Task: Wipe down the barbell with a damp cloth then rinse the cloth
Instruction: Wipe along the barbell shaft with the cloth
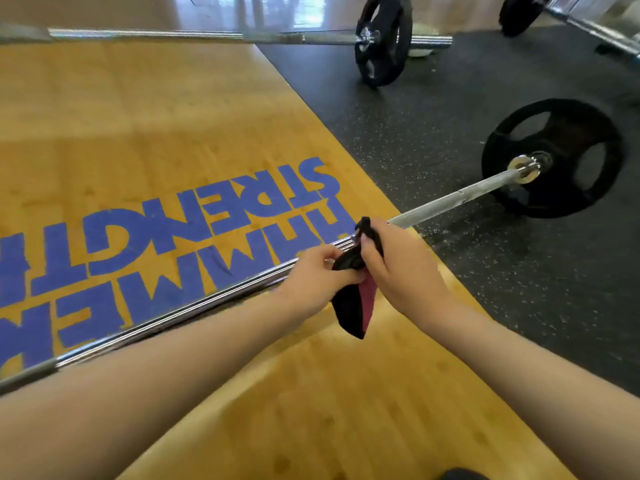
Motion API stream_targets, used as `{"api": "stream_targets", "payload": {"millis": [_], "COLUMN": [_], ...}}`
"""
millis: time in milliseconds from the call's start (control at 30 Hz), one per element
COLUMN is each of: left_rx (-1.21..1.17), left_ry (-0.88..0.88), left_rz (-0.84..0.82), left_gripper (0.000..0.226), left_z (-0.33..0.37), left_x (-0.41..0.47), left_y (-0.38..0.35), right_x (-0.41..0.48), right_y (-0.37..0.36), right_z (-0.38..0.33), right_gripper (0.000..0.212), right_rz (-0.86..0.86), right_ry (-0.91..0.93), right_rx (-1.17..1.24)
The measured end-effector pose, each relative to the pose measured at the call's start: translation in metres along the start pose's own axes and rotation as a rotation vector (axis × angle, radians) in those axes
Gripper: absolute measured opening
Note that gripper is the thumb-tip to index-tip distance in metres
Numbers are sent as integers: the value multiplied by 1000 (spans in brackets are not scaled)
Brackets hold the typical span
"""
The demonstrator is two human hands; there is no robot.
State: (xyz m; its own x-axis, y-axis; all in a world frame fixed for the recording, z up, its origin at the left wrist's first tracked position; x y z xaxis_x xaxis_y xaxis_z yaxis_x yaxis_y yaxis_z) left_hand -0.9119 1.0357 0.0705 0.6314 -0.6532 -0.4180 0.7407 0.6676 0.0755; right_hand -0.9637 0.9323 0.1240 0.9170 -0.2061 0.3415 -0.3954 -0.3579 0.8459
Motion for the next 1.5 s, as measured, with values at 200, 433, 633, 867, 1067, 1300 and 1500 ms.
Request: {"api": "stream_targets", "payload": {"millis": [200, 433, 633, 867, 1067, 1300, 1500], "left_rx": [-37, 684, 1318, 1426, 1398, 1364, 1287], "left_ry": [-17, -315, -65, -8, 21, 27, 70], "left_rz": [50, 375, 405, 522, 512, 474, 338], "left_gripper": [13, 48, 14, 25, 18, 20, 29], "left_z": [40, 57, 23, 17, 12, 12, 11], "left_x": [69, 128, 151, 153, 155, 159, 167], "left_y": [-86, -75, -69, -64, -63, -65, -62], "right_x": [33, 81, 80, 77, 74, 78, 59], "right_y": [22, -6, -55, -55, -41, -12, -41], "right_z": [109, 159, 152, 157, 197, 266, 213], "right_gripper": [32, 37, 25, 28, 25, 22, 20], "right_rz": [50, 220, 139, 206, 161, 200, 299], "right_ry": [-55, 67, 270, 338, 412, 155, 39], "right_rx": [164, 287, 10, -81, -103, -140, -2]}}
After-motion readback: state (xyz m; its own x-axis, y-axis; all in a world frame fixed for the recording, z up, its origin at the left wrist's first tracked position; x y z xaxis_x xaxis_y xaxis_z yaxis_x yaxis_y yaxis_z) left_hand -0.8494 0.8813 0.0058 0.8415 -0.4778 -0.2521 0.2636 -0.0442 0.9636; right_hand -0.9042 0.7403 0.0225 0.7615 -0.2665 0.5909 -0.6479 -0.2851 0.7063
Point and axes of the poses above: each hand's wrist, its own x-axis towards the middle knuckle, its own y-axis out of the back of the hand, z = x × y, the point moved 6 cm from there along x, towards the middle knuckle, and after that the axes turned 4 degrees about y, right-handed, at the moved point
